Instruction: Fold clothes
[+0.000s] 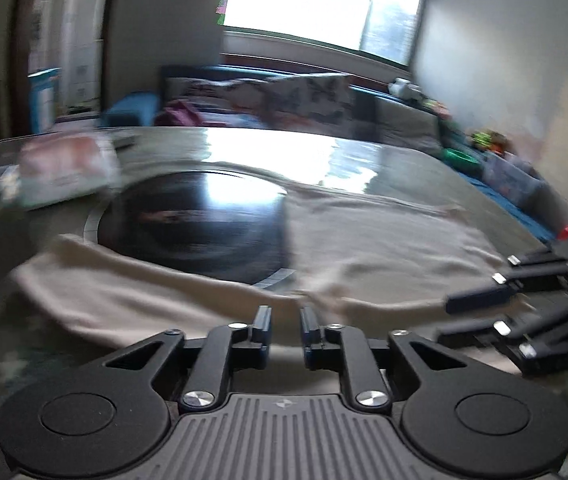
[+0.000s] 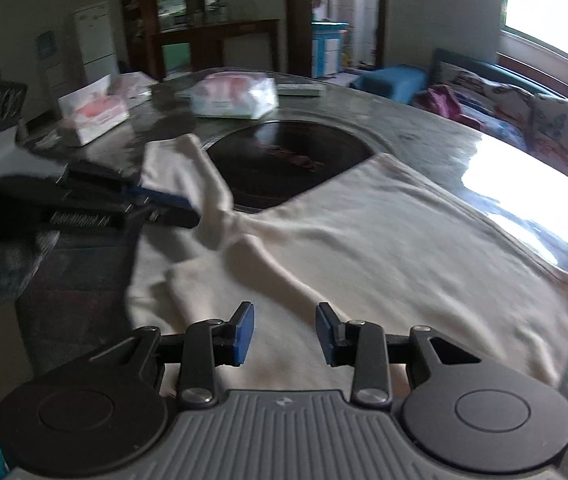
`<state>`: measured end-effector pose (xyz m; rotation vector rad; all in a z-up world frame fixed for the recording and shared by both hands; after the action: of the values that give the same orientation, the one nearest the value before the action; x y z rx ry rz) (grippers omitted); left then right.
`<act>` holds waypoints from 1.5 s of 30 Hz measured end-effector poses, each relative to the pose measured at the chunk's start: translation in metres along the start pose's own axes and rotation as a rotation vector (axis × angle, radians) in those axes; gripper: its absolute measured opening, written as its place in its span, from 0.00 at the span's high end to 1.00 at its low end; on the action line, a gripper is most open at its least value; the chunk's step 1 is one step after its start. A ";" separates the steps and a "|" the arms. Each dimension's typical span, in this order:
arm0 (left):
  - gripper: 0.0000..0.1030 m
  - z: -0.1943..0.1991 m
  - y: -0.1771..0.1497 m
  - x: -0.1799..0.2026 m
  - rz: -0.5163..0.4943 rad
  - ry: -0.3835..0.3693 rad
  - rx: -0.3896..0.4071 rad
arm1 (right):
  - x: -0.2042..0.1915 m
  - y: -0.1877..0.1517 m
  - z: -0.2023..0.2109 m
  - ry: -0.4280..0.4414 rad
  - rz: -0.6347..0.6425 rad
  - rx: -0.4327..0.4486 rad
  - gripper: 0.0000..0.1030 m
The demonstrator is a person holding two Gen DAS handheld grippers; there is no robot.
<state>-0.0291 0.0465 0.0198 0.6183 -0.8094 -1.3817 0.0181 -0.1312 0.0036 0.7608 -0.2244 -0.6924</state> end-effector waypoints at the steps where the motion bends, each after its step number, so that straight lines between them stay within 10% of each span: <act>1: 0.71 0.001 0.001 -0.007 0.014 0.027 0.003 | -0.004 0.001 -0.003 0.012 0.010 -0.001 0.67; 13: 0.61 -0.002 0.009 -0.079 0.160 0.321 0.017 | -0.034 0.005 -0.022 0.062 0.079 -0.022 0.67; 24: 0.61 -0.021 0.016 -0.114 0.282 0.434 0.007 | -0.030 0.008 -0.004 0.041 0.075 0.007 0.67; 32: 0.94 -0.023 0.025 -0.117 0.325 0.415 0.041 | -0.017 -0.001 0.019 -0.004 0.027 0.038 0.67; 45: 0.95 0.045 0.067 0.006 0.168 0.049 0.238 | 0.028 -0.039 0.071 -0.131 -0.149 0.119 0.67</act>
<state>-0.0244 0.0511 0.1006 0.7479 -0.9720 -1.1221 -0.0097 -0.2087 0.0254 0.8524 -0.3321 -0.8776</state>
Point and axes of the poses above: each gripper's, at about its wrist camera, not at the fingertips, and z roughly against the way its jaws point, x to its right, y to its top, the point moved 1 cm from there along -z, roughly the way its jaws point, and after that the axes turned 2 degrees about y, right-handed, at the moved point
